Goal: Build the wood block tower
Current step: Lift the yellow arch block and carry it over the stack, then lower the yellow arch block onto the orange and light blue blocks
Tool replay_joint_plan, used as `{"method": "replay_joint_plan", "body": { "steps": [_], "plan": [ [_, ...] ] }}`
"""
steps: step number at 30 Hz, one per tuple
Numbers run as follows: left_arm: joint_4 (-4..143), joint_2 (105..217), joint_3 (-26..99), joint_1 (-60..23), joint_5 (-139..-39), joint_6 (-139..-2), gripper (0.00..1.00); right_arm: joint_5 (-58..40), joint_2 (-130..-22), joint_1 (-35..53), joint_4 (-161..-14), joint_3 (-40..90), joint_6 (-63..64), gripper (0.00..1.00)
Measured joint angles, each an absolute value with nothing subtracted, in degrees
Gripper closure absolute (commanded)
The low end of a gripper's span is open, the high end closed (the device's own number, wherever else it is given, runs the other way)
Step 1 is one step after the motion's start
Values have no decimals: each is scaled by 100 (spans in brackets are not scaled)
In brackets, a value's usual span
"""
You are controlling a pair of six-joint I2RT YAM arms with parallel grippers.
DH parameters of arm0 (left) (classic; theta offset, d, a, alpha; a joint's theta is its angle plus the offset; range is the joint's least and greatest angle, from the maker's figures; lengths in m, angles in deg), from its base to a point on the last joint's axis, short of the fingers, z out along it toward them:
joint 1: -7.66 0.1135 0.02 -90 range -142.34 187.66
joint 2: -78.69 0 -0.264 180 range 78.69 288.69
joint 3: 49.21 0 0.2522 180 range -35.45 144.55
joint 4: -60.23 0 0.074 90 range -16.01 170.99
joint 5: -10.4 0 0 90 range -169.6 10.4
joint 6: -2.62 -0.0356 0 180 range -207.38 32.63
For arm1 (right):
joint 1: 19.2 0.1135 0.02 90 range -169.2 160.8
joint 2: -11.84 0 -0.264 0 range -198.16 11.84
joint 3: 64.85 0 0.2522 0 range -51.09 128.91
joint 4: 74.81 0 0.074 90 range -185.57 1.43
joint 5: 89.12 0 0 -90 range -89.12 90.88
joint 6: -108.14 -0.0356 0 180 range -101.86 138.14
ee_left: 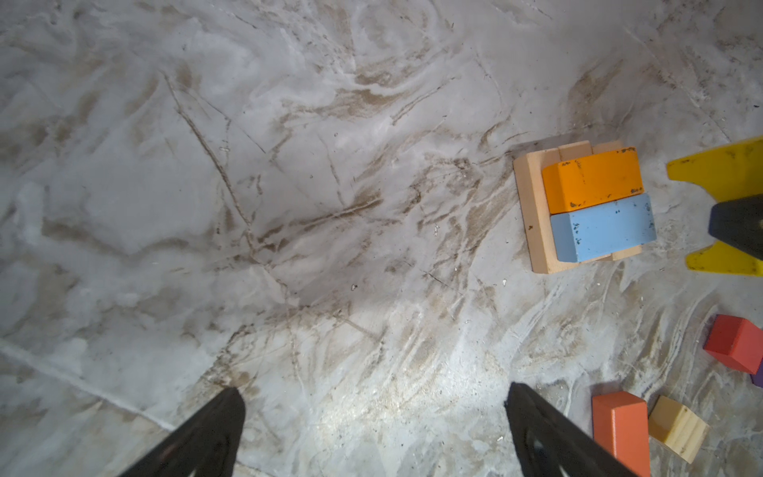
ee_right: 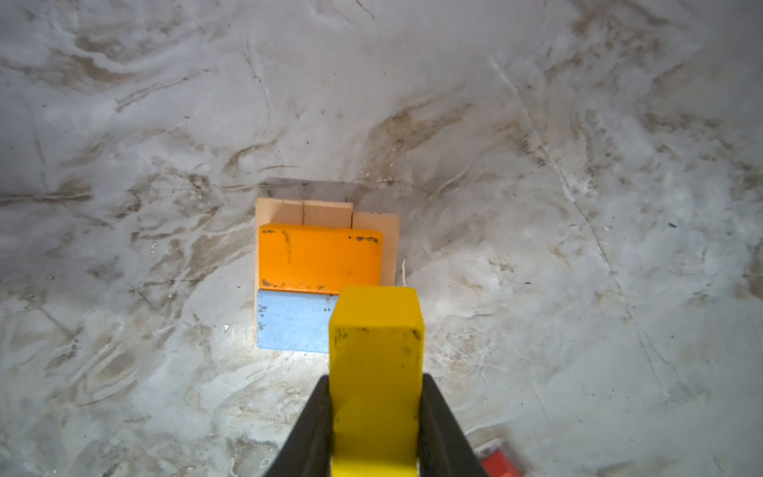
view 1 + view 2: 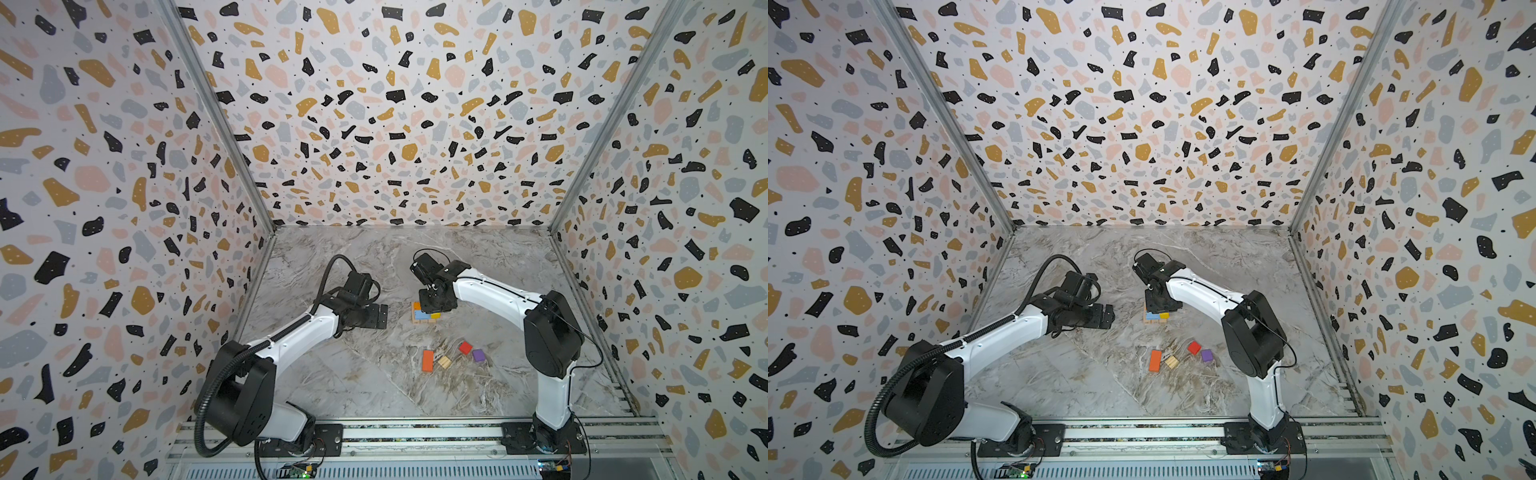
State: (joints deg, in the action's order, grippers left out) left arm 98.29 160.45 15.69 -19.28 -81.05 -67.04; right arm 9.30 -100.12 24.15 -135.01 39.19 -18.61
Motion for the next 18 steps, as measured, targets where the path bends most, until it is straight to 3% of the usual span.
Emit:
{"method": "replay_joint_plan", "body": {
  "steps": [18],
  "plan": [
    [9789,16045,1569,-1716,-8261,-6726,0,792,-10150,2415,-13271,4026,-2038,100]
  ]
}}
